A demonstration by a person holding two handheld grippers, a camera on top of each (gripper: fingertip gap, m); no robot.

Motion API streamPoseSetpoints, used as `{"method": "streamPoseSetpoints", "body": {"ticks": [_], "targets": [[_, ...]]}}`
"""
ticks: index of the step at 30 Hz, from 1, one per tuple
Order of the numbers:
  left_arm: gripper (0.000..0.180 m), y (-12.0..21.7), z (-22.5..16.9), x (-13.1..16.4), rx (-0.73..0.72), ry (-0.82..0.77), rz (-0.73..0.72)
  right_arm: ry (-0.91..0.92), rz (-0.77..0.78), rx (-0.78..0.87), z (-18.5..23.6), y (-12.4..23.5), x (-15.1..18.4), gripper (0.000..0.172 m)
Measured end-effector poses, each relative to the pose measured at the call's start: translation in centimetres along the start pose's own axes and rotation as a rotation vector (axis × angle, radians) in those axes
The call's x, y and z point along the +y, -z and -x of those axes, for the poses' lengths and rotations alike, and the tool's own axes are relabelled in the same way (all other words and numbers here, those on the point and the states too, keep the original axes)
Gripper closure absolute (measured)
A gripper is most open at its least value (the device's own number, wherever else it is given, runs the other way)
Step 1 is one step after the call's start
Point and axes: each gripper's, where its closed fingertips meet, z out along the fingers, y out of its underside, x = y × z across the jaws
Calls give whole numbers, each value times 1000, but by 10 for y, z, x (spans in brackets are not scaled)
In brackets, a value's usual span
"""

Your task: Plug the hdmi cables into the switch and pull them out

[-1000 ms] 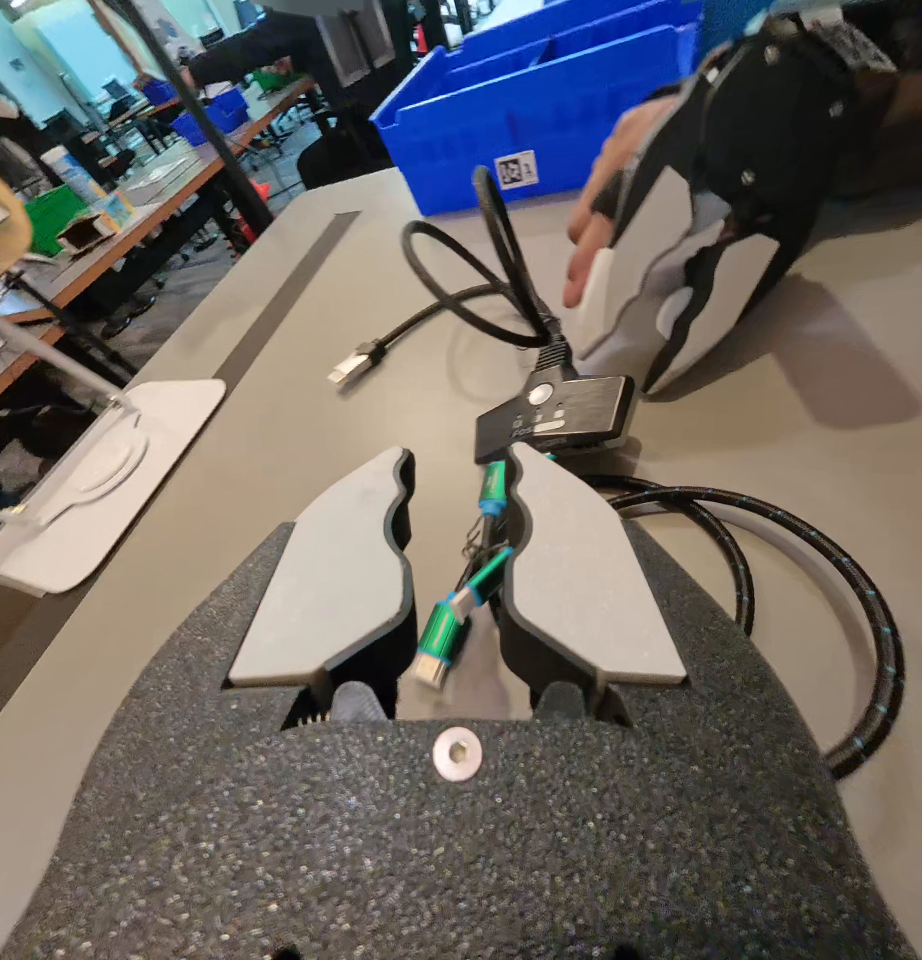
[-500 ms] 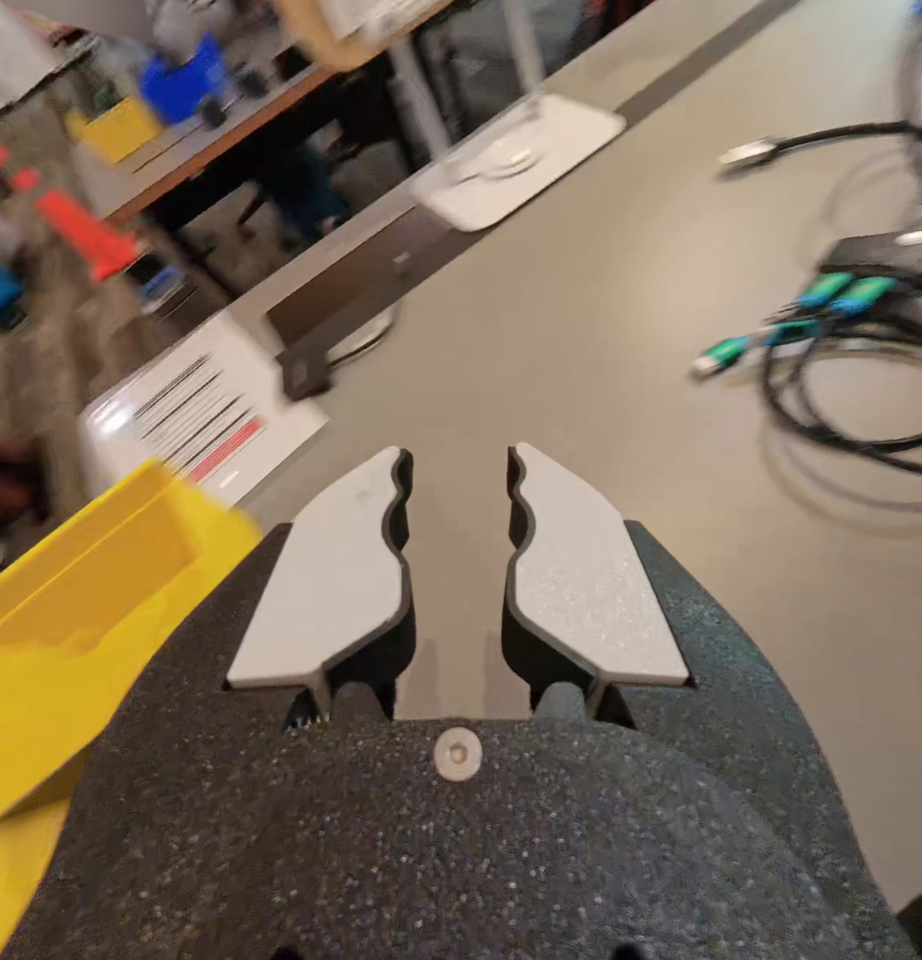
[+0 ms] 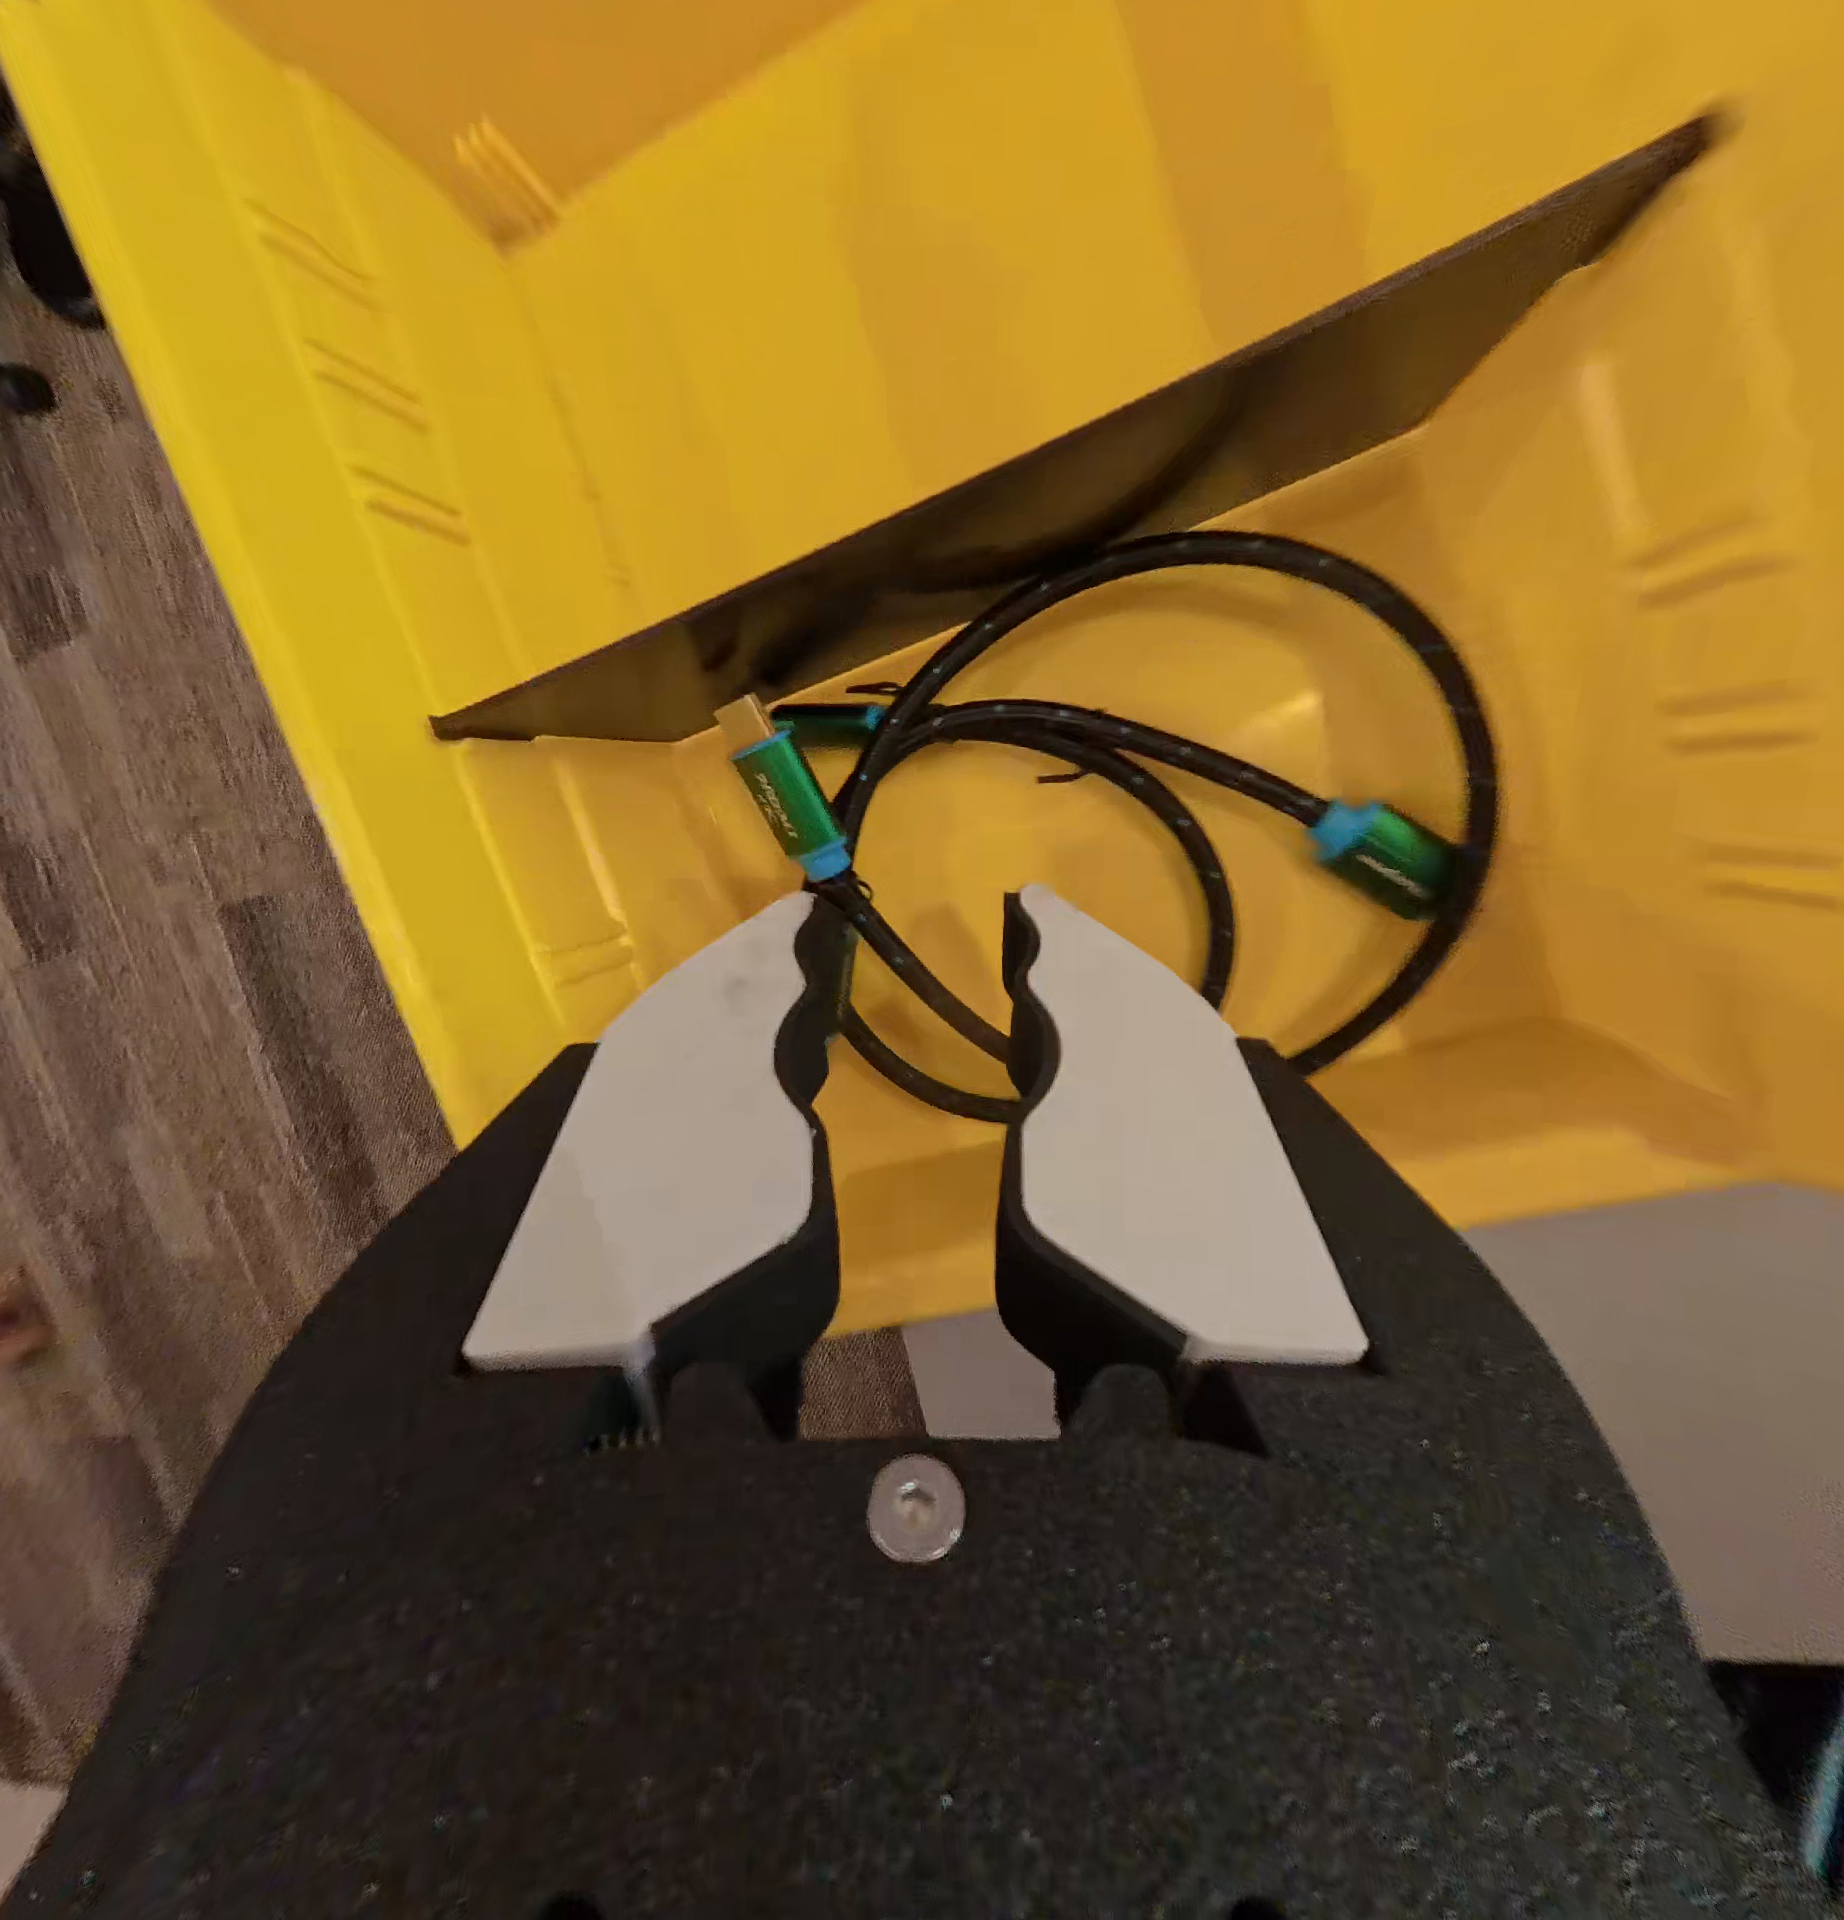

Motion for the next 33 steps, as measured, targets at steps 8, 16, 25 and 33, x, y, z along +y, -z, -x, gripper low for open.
{"method": "streamPoseSetpoints", "body": {"ticks": [8, 16, 25, 33], "targets": [[154, -51, 25, 18, -106, -16, 226, -41, 5, 15, -2, 0, 2, 153], [164, -7, 19, -8, -177, -135, 79, -29, -13, 29, -3, 2, 1, 152], [165, 192, -78, -131, -514, -660, -309, 20, -18, 63, -6, 4, 2, 147], [165, 176, -284, -192, -53, -1006, -563, 100, -21, 151, -11, 12, -1, 145]]}}
